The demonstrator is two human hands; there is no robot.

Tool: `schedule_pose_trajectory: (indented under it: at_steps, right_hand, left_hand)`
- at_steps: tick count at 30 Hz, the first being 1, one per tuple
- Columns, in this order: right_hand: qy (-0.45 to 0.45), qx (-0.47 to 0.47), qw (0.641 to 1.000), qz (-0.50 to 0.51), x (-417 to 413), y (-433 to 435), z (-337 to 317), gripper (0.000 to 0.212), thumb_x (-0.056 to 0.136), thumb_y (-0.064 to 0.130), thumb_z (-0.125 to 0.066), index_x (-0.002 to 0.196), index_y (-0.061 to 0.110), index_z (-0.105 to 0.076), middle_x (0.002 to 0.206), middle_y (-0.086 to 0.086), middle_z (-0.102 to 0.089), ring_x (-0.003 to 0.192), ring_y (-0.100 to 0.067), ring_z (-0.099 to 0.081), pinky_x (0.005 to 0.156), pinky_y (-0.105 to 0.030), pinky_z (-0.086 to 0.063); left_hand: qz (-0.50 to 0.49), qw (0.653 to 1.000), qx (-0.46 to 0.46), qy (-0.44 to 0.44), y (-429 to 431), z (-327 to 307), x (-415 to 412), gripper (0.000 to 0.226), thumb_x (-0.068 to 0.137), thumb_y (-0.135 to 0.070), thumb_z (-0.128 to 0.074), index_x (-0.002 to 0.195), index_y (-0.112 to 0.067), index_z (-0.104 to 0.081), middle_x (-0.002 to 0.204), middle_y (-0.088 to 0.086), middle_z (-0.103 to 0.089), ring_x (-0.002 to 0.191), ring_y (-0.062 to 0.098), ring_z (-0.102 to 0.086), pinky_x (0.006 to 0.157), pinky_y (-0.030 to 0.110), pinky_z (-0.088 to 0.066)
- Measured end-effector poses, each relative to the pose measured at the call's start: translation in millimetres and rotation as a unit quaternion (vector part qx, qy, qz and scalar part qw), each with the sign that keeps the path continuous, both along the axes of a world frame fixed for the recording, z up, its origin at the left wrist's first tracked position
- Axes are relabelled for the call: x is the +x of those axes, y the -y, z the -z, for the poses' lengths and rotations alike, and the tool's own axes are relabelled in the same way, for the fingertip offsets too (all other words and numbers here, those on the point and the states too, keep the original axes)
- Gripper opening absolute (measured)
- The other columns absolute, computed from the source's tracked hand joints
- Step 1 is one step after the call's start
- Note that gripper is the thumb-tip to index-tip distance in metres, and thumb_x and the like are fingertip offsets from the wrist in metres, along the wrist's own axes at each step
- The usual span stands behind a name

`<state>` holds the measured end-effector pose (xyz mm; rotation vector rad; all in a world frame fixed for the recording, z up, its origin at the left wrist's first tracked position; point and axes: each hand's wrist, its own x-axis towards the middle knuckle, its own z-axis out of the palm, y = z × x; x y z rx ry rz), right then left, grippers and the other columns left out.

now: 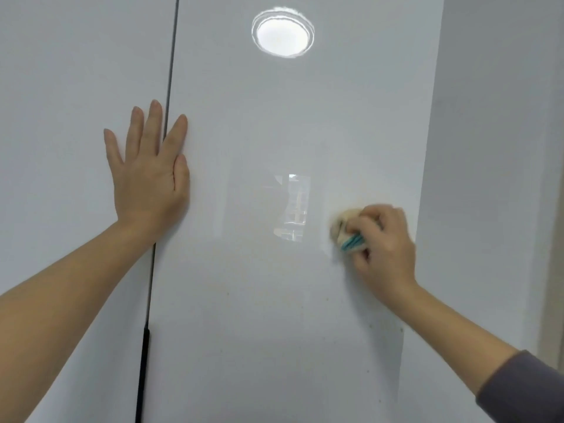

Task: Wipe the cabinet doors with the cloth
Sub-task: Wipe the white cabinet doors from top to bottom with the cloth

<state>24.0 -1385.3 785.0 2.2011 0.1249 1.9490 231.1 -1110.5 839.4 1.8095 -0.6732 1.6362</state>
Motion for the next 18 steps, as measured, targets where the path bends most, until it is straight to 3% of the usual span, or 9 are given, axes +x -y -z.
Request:
schedule_pose_trajectory:
  at_steps: [4,6,8,14,18]
  right_hand:
    - [-0.098,-0.133,0.986,0.009,12.5,-20.4,83.0,0.051,0.053,-0.008,-0.062,0.093,0.022,-0.053,0.101,0.005,-0.048,0.081,-0.021,-0.044,0.057,-0.022,-0.032]
    - [-0.118,-0.153,0.981,0.008,16.4,-28.2,85.8,0.049,0.052,-0.008,-0.060,0.091,0.021,-0.057,0.100,0.004,-0.048,0.079,-0.020,-0.042,0.057,-0.022,-0.030]
    - [-0.102,-0.135,0.986,0.005,24.5,-44.8,58.6,0.046,0.053,-0.008,-0.058,0.090,0.020,-0.063,0.099,0.003,-0.052,0.080,-0.022,-0.044,0.053,-0.023,-0.034]
    - [0.000,0.064,0.998,0.002,72.7,-118.8,-36.7,0.041,0.058,-0.006,-0.060,0.090,0.020,-0.066,0.099,0.003,-0.055,0.092,-0.018,-0.041,0.042,-0.022,-0.034]
    - [-0.036,-0.019,0.999,-0.015,81.9,-131.9,23.0,0.038,0.056,-0.008,-0.062,0.085,0.016,-0.067,0.096,0.000,-0.059,0.085,-0.021,-0.044,0.045,-0.023,-0.034]
  left_hand:
    - [0.002,1.000,0.005,0.001,-1.2,-1.4,0.8,0.054,0.099,-0.025,-0.024,0.153,-0.027,-0.024,0.164,0.005,-0.012,0.151,0.026,-0.004,0.118,0.059,0.000]
    - [0.004,1.000,0.005,-0.003,0.5,-1.2,0.3,0.053,0.099,-0.025,-0.026,0.152,-0.027,-0.024,0.164,0.005,-0.012,0.151,0.026,-0.004,0.118,0.059,0.000]
    - [-0.001,1.000,0.005,-0.002,1.0,-1.5,-0.3,0.053,0.099,-0.025,-0.028,0.152,-0.028,-0.025,0.163,0.004,-0.013,0.151,0.026,-0.005,0.117,0.060,0.000]
    - [-0.018,0.999,0.030,0.003,-11.2,-4.9,2.4,0.051,0.099,-0.026,-0.030,0.150,-0.028,-0.029,0.161,0.005,-0.020,0.149,0.027,-0.015,0.113,0.058,-0.010]
    - [-0.060,0.990,0.109,0.061,-35.0,-9.4,14.8,0.050,0.099,-0.027,-0.031,0.149,-0.027,-0.034,0.159,0.007,-0.027,0.144,0.030,-0.026,0.103,0.052,-0.021]
